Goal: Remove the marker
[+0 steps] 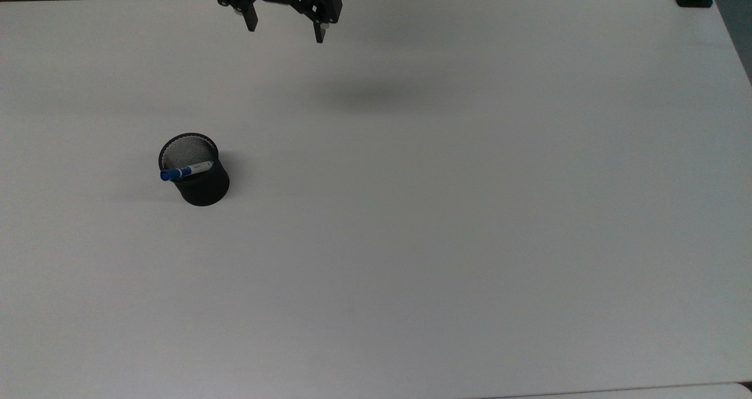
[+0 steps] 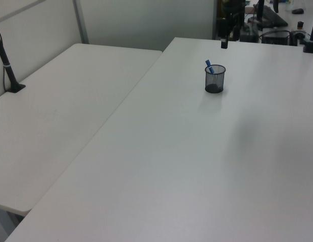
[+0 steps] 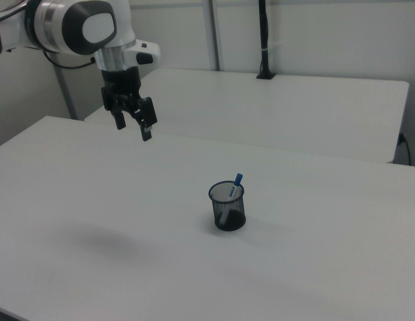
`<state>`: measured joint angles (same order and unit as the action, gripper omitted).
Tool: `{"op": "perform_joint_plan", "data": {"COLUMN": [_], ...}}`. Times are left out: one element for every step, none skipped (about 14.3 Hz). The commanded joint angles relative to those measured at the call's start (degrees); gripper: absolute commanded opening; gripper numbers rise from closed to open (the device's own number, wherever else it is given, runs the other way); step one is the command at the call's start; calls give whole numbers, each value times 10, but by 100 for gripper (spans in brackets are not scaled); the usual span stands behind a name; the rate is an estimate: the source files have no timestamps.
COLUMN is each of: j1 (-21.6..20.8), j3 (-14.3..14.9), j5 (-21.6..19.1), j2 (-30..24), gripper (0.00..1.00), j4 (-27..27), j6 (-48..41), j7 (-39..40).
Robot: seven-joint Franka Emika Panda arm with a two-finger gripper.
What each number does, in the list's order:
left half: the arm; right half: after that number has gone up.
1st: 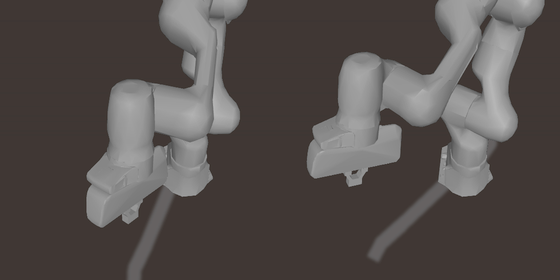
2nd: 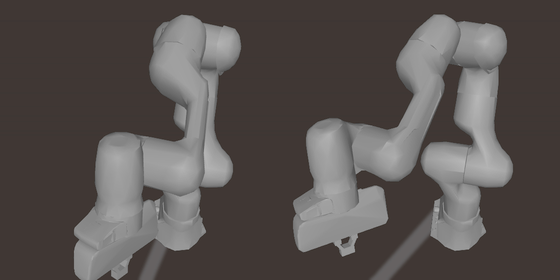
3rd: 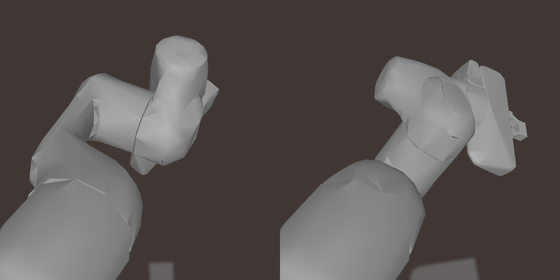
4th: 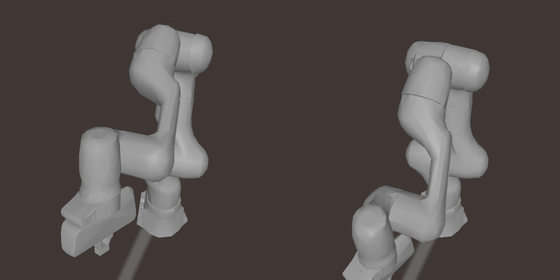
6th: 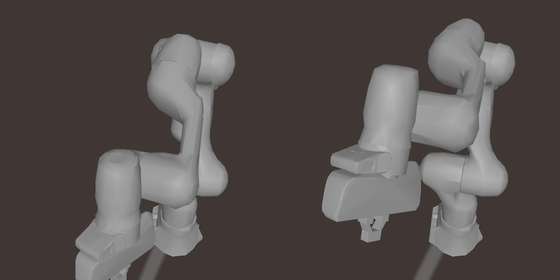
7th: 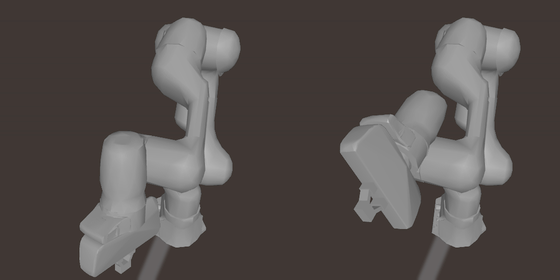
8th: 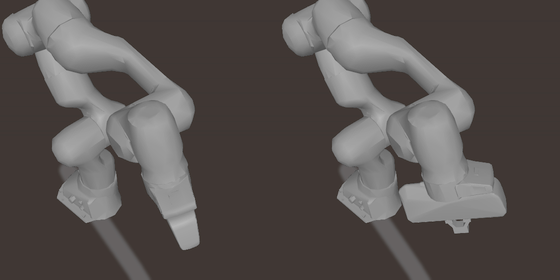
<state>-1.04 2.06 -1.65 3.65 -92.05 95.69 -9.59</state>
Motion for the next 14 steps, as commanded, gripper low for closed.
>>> {"op": "perform_joint_plan", "data": {"j1": [-12, -12, -12, -12, -12, -12, -12, -12, -12, -12, -12, -12, -12, -12], "j3": [8, 8, 8, 8, 8, 8, 8, 8, 8, 8, 8, 8, 8, 8], "j5": [1, 1, 1, 1, 1, 1, 1, 1, 1, 1, 1, 1, 2, 4], "j2": [-17, -17, -17, -17, -17, -17, -17, -17, -16, -17, -17, -17, -16, -16], "gripper": [100, 100, 100, 100, 100, 100, 100, 100, 100, 100, 100, 100, 100, 100], "j4": [-14, -14, -14, -14, -14, -14, -14, -14, -14, -14, -14, -14, -14, -14], "j6": [-13, -16, -19, -19, -19, -19, -19, -19, -19, -19, -19, -19, -18, -17], "j7": [-5, -5, -5, -5, -5, -4, -4, -4, -4, -4, -4, -3, -3, -3]}}
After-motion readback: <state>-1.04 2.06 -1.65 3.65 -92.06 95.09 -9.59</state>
